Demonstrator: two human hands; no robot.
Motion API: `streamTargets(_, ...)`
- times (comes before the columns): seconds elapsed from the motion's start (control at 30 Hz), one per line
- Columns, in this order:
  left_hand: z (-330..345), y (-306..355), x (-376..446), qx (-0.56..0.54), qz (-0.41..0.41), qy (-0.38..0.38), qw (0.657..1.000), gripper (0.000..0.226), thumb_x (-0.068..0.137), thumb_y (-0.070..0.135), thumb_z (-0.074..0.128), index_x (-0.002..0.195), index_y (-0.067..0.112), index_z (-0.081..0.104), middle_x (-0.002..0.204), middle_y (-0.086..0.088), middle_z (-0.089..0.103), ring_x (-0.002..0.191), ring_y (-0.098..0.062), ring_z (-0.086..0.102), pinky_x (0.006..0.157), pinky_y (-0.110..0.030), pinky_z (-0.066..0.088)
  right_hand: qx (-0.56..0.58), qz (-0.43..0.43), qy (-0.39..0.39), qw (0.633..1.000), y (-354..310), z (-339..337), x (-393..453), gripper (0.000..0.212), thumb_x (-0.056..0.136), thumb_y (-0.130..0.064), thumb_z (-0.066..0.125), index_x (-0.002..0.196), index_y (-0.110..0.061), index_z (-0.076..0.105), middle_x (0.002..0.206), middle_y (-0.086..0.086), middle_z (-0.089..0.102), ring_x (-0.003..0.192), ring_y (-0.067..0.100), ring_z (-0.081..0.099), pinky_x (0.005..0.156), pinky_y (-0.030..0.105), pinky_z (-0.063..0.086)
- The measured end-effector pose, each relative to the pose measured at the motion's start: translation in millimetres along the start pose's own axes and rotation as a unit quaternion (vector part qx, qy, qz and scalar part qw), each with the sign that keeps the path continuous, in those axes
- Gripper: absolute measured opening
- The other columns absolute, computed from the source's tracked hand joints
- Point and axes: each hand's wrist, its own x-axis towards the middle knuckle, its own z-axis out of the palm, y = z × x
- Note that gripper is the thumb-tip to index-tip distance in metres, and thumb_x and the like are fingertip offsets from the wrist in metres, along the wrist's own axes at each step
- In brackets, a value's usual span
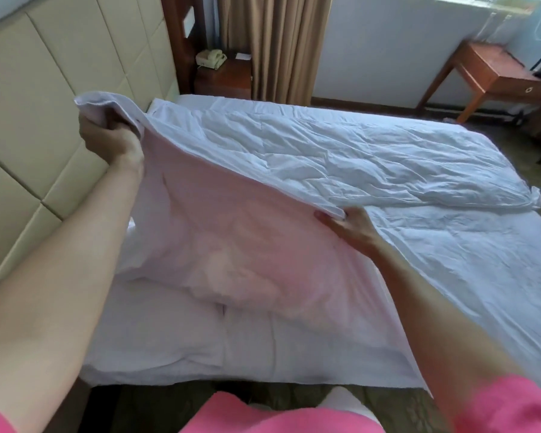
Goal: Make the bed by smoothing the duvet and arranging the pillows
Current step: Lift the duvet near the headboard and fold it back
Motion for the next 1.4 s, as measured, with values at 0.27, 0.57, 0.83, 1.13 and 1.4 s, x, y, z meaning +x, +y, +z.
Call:
streamTargets(0.27, -2, 9, 55, -0.01, 0.006, -0.006, 1.0, 0.013, 0.081, 0.012, 0.052, 0.081, 0.025, 0.054, 0.083, 0.015, 0.059, 0.072, -0.001, 0.052, 0.073, -0.012, 0.048, -0.082, -0.102, 0.127, 0.983, -77, -2, 81, 0.067, 0.083, -0.045, 0.076, 0.051, -0.017, 0.024, 0.055, 0.0, 0.017, 0.051, 0.013, 0.017, 0.05, 0.029, 0.017)
streamTargets(0.57, 40, 14, 100, 0.006, -0.008, -0.031, 0.999, 0.021, 0.08, 0.006, 0.05, 0.089, 0.024, 0.057, 0.093, 0.01, 0.063, 0.078, -0.003, 0.055, 0.076, -0.015, 0.051, -0.03, -0.128, 0.217, 0.967, -121, 5, 185, 0.065, 0.082, -0.039, 0.077, 0.052, -0.016, 0.025, 0.052, 0.0, 0.019, 0.061, 0.016, 0.021, 0.056, 0.034, 0.02)
streamTargets(0.83, 128, 19, 159, 0.001, 0.048, -0.059, 0.997, 0.024, 0.081, 0.003, 0.047, 0.095, 0.018, 0.057, 0.097, 0.004, 0.063, 0.082, -0.005, 0.057, 0.077, -0.017, 0.053, 0.003, -0.121, 0.259, 0.958, -145, 18, 325, 0.062, 0.086, -0.045, 0.07, 0.057, -0.014, 0.025, 0.058, 0.002, 0.017, 0.063, 0.02, 0.016, 0.054, 0.036, 0.018)
streamTargets(1.13, 274, -5, 241, -0.002, 0.013, -0.017, 1.0, 0.029, 0.08, -0.003, 0.044, 0.092, 0.018, 0.06, 0.094, 0.003, 0.066, 0.08, -0.006, 0.061, 0.082, -0.026, 0.057, 0.018, -0.121, 0.229, 0.966, -156, 36, 529, 0.064, 0.088, -0.05, 0.066, 0.06, -0.002, 0.034, 0.057, 0.005, 0.023, 0.069, 0.024, 0.022, 0.06, 0.033, 0.022)
streamTargets(1.4, 347, -11, 286, 0.037, 0.049, -0.009, 0.998, 0.03, 0.083, 0.006, 0.047, 0.108, 0.012, 0.063, 0.103, 0.002, 0.068, 0.089, -0.008, 0.064, 0.085, -0.025, 0.057, 0.031, -0.142, 0.209, 0.967, -181, 42, 656, 0.06, 0.089, -0.05, 0.066, 0.062, 0.0, 0.045, 0.053, 0.0, 0.031, 0.066, 0.028, 0.032, 0.064, 0.033, 0.029)
